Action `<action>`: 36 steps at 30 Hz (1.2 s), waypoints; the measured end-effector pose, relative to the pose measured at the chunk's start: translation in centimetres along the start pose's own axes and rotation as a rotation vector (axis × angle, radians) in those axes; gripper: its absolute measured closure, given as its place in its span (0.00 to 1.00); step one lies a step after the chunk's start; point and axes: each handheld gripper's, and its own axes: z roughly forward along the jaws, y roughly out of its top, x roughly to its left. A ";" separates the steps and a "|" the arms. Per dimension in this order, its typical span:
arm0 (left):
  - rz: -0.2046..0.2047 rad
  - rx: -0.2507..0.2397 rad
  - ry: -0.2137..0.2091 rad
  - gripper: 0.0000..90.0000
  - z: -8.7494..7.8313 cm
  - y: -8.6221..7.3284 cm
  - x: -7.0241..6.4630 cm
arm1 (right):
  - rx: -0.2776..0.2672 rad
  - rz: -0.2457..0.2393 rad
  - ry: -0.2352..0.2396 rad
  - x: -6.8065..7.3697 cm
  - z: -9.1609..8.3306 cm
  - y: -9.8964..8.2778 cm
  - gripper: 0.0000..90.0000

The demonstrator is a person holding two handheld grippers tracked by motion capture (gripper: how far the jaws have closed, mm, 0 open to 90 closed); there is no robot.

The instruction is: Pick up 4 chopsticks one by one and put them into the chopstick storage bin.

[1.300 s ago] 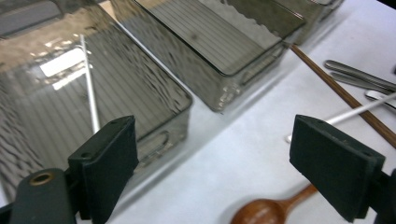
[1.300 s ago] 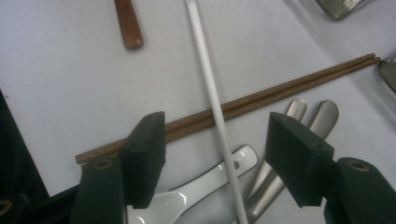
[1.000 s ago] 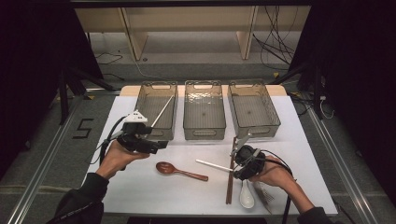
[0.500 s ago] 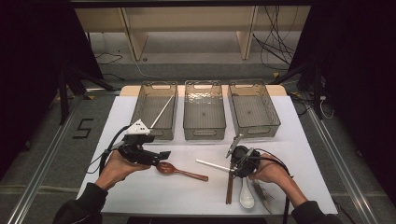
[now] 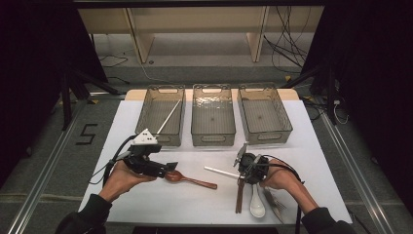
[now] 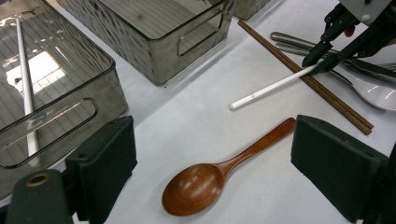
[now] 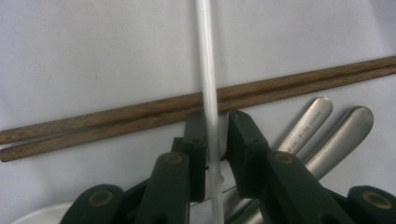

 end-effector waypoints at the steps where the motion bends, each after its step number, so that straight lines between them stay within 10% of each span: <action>1: 0.000 0.000 0.001 0.15 0.0 0.0 0.0 | 0.002 -0.001 0.000 0.0 0.0 0.0 0.88; 17: 0.012 0.019 -0.014 0.16 0.6 -0.2 -0.2 | -0.060 -0.100 -0.038 0.5 -1.9 0.6 0.95; 36: 0.144 0.095 -0.087 0.17 2.6 -0.1 -2.5 | -0.197 -0.198 -0.006 4.3 -5.3 2.7 0.95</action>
